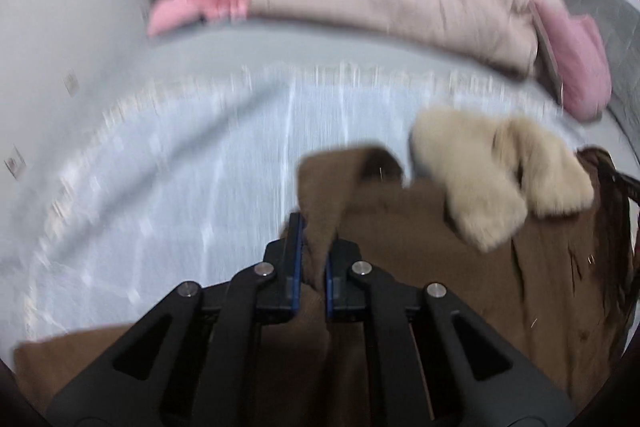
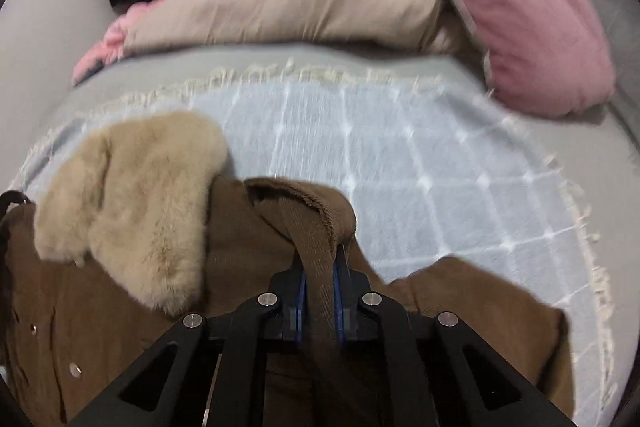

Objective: Fold large clothes

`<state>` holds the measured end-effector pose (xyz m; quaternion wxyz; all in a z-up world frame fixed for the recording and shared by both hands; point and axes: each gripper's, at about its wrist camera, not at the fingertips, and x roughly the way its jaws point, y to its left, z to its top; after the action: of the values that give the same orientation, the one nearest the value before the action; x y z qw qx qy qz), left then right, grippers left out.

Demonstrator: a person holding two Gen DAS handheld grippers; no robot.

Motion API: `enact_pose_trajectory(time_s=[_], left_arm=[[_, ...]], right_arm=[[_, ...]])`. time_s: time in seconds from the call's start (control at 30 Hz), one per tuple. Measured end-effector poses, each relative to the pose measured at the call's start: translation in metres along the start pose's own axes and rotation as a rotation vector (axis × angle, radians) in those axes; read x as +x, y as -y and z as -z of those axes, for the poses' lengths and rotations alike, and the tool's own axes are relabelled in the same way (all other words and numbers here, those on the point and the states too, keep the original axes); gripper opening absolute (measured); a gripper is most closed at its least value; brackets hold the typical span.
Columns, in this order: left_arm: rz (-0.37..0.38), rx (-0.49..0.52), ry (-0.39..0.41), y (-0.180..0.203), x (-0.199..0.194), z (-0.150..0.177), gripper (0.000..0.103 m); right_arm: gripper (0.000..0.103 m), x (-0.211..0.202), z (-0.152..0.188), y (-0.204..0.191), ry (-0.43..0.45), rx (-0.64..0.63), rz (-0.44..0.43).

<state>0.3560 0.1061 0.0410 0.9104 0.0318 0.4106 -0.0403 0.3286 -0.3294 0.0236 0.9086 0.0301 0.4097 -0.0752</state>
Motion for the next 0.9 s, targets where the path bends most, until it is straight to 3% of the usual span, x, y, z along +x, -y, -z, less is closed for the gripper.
enact_pose_trajectory(time_s=[0.1,0.13,0.23,0.33,0.4,0.47,0.53,0.67,0.7,0.9], left_arm=[[-0.082,-0.011,0.120,-0.007,-0.010,-0.032,0.009],[-0.059,-0.048,0.103,-0.014,-0.002,-0.037,0.009],[-0.081,-0.080,-0.027,-0.022,0.042,-0.022,0.015],[-0.122,-0.021,-0.097,-0.015,0.058,0.005,0.036],[-0.162,0.031,-0.104,-0.008,0.052,0.016,0.064],[-0.170,0.056,-0.083,-0.004,0.032,0.021,0.071],[-0.154,0.065,-0.063,0.000,0.008,0.024,0.077],[-0.062,0.025,-0.025,0.013,-0.048,0.048,0.090],[-0.026,0.002,-0.032,0.016,-0.059,0.057,0.096],[0.188,-0.150,-0.101,0.031,-0.099,0.118,0.100]], right_arm=[[0.010,-0.023,-0.011,0.000,0.104,0.022,0.061],[0.010,-0.021,-0.013,0.002,0.109,0.018,0.082],[0.012,0.018,-0.007,0.008,0.002,0.025,0.120],[0.029,0.069,0.019,0.015,-0.175,0.007,0.160],[0.041,0.057,0.025,0.017,-0.146,-0.006,0.146],[0.050,0.031,0.021,0.026,-0.152,-0.003,0.133],[0.053,-0.007,0.019,0.037,-0.130,-0.001,0.082],[0.083,-0.086,0.029,0.064,-0.073,-0.013,0.106],[0.086,-0.103,0.036,0.070,-0.072,-0.014,0.108],[0.087,-0.130,0.106,0.092,-0.202,-0.024,0.081]])
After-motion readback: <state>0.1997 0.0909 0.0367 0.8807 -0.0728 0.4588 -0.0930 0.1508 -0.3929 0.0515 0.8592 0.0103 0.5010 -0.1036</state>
